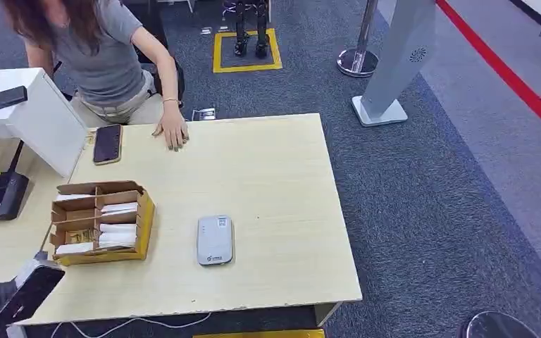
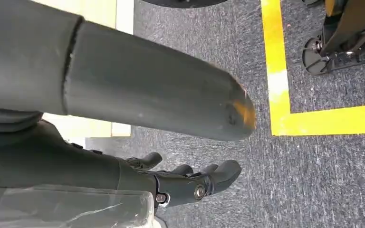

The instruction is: Pass the card to the sensor for recognition and then transmit it.

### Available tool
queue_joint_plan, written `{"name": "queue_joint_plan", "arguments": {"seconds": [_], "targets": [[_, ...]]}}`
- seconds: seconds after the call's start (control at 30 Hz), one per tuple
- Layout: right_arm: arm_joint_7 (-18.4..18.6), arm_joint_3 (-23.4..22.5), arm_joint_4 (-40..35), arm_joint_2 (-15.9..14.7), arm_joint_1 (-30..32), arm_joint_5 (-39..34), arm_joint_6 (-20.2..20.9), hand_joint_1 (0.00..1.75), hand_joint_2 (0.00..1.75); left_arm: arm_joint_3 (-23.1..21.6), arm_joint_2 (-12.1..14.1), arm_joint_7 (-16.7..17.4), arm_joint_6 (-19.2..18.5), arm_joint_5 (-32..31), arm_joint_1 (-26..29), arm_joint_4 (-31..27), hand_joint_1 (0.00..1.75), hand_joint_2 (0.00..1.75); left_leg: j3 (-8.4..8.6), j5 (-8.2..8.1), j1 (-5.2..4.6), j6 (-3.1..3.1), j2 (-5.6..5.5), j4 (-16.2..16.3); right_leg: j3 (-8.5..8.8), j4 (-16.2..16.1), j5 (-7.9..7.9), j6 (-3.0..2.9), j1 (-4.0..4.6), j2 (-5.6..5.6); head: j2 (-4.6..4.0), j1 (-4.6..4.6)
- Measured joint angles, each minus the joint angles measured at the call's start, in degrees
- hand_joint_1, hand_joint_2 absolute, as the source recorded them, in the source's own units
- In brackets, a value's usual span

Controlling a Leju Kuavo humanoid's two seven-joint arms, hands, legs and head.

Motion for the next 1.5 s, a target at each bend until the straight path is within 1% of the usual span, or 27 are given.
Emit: {"name": "queue_joint_plan", "arguments": {"seconds": [0.07, 0.2, 0.37, 0.5, 0.67, 1.03, 1.17, 1.3, 1.43, 1.5], "targets": [[0.0, 0.0, 0.0, 0.0, 0.0, 0.0, 0.0, 0.0, 0.0, -0.7, 0.4, 2.0, -1.4, -2.6, -0.2, 0.7, 0.0, 1.75, 0.0, 0.0, 0.0, 0.0, 0.0, 0.0, 0.0, 0.0, 0.0, 0.0, 0.0, 0.0, 0.0, 0.0], [-0.2, 0.0, 0.0, 0.0, 0.0, 0.0, 0.0, 0.0, 0.0, -3.1, 1.9, 5.3, -4.0, -7.5, -1.7, 3.4, 0.0, 1.75, 0.01, 0.0, 0.0, 0.0, -0.02, 0.0, 0.0, 0.0, 0.0, 0.0, 0.0, -0.01, 0.0, 0.02], [-0.1, -0.1, -0.1, 0.0, -0.1, -0.2, -0.1, 0.0, 0.0, -8.4, 3.9, 7.5, -5.9, -11.8, -4.4, 8.1, 0.0, 1.75, 0.01, 0.01, 0.0, 0.0, -0.01, 0.0, 0.01, 0.0, 0.0, 0.0, 0.0, 0.0, 0.0, -0.02], [0.0, -0.2, -0.1, 0.0, -0.1, -0.2, -0.1, 0.0, 0.0, -11.4, 5.5, 8.9, -6.8, -13.3, -6.2, 10.6, 0.0, 1.75, 0.01, 0.01, 0.0, 0.0, 0.0, 0.0, 0.01, 0.0, 0.0, 0.0, 0.0, 0.01, 0.0, 0.0], [0.0, -0.4, -0.1, 0.0, -0.1, -0.2, -0.2, 0.0, 0.0, -12.7, 6.3, 9.0, -7.0, -13.5, -7.0, 12.0, 0.0, 1.75, 0.01, 0.0, -0.01, 0.0, 0.0, 0.0, 0.0, 0.0, 0.0, 0.0, 0.0, 0.02, 0.0, -0.02], [0.0, -0.5, -0.1, 0.0, -0.1, -0.2, -0.2, 0.0, 0.0, -12.9, 6.4, 9.0, -7.0, -13.5, -7.0, 12.2, 0.0, 1.75, 0.01, 0.0, 0.0, 0.0, 0.0, 0.0, 0.0, 0.0, 0.0, 0.0, 0.0, 0.03, 0.0, -0.02], [0.0, -0.6, -0.1, 0.0, -0.1, -0.2, -0.2, 0.0, 0.0, -13.7, 6.6, 9.1, -7.0, -13.5, -7.3, 13.0, 0.0, 1.75, 0.01, 0.0, 0.0, 0.0, 0.01, 0.0, 0.0, 0.0, 0.0, 0.0, 0.0, 0.03, 0.0, -0.02], [0.1, -1.0, -0.1, 0.0, -0.1, -0.3, -0.3, 0.0, 0.0, -14.6, 8.0, 12.4, -8.3, -15.6, -7.6, 13.6, 0.0, 1.75, 0.01, 0.0, 0.0, 0.0, 0.0, 0.0, -0.01, 0.0, 0.0, 0.0, 0.0, 0.02, 0.0, 0.0], [-0.2, -1.1, -0.1, 0.0, -0.1, -0.9, -0.4, 0.0, 0.0, -15.5, 9.0, 13.4, -8.9, -16.1, -8.3, 14.1, 0.0, 1.75, 0.01, 0.0, 0.0, 0.0, 0.0, 0.0, 0.0, 0.0, 0.0, 0.0, 0.0, 0.02, 0.0, -0.04], [-0.4, -1.2, -0.1, 0.0, -0.2, -1.0, -0.5, 0.0, 0.0, -15.8, 9.0, 13.9, -7.4, -17.4, -8.6, 14.2, 0.0, 1.75, 0.01, 0.0, 0.0, 0.0, 0.0, 0.0, 0.0, 0.0, 0.0, 0.0, 0.0, 0.02, 0.0, -0.02]]}}
